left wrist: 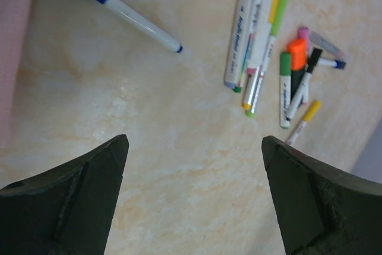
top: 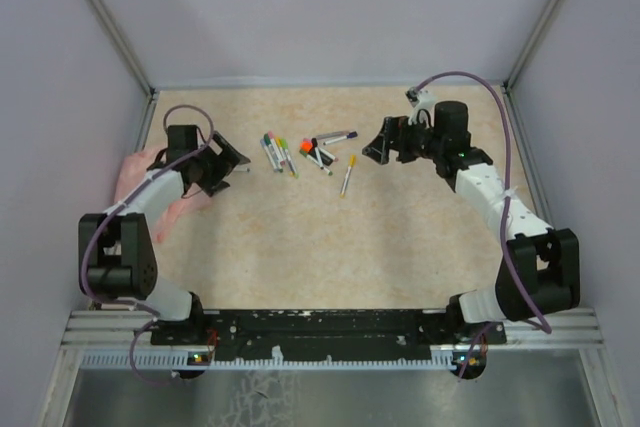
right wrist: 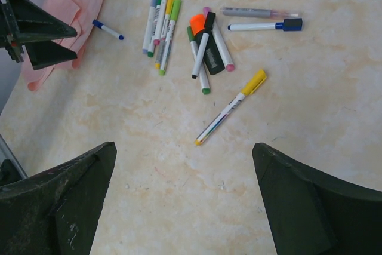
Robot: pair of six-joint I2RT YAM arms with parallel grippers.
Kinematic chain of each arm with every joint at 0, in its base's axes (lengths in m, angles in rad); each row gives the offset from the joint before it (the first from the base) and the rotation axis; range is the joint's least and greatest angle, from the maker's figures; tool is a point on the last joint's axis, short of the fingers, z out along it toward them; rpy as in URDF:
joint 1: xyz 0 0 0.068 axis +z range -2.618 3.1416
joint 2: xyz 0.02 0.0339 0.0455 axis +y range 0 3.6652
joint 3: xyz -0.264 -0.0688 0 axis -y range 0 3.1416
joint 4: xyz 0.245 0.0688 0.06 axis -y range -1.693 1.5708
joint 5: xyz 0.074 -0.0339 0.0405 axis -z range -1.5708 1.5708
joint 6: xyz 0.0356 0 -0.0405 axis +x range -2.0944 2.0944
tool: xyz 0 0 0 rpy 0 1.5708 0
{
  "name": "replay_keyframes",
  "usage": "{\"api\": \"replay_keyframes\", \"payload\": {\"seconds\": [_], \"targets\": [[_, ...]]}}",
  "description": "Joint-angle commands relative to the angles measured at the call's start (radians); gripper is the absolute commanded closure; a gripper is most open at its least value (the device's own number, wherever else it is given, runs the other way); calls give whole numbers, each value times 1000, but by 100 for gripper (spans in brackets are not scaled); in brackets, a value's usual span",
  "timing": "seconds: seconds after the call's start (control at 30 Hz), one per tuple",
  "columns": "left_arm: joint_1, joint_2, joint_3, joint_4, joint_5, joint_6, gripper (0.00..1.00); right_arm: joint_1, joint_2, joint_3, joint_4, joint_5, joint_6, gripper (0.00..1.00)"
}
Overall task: Open the pen caps
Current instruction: Pick up the pen from the center of the board.
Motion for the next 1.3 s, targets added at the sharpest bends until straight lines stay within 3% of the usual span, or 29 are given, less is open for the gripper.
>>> {"api": "replay_keyframes", "payload": {"seconds": [0.0,0.17,0.3,0.5,0.67,0.9,1.27], "targets": [[-57,69,167,-172,-326,-100,2,2,-5,33,28,-13,2,2],[-117,301,473,-533,-557,-228,3,3,8,19,63,-19,33,2],[-130,468,674,-762,-625,-271,5,3,17,20,68,-26,45,3],[-151,524,738,-732,-648,-282,9,3,8,9,65,-17,41,3],[-149,584,798,-717,-668,-275,24,3,7,2,76,-22,48,3],[-149,666,873,-733,-653,-258,37,3,2,-6,77,-25,51,3],[-149,708,882,-745,-663,-228,48,3,-1,-20,81,-22,52,3]]}}
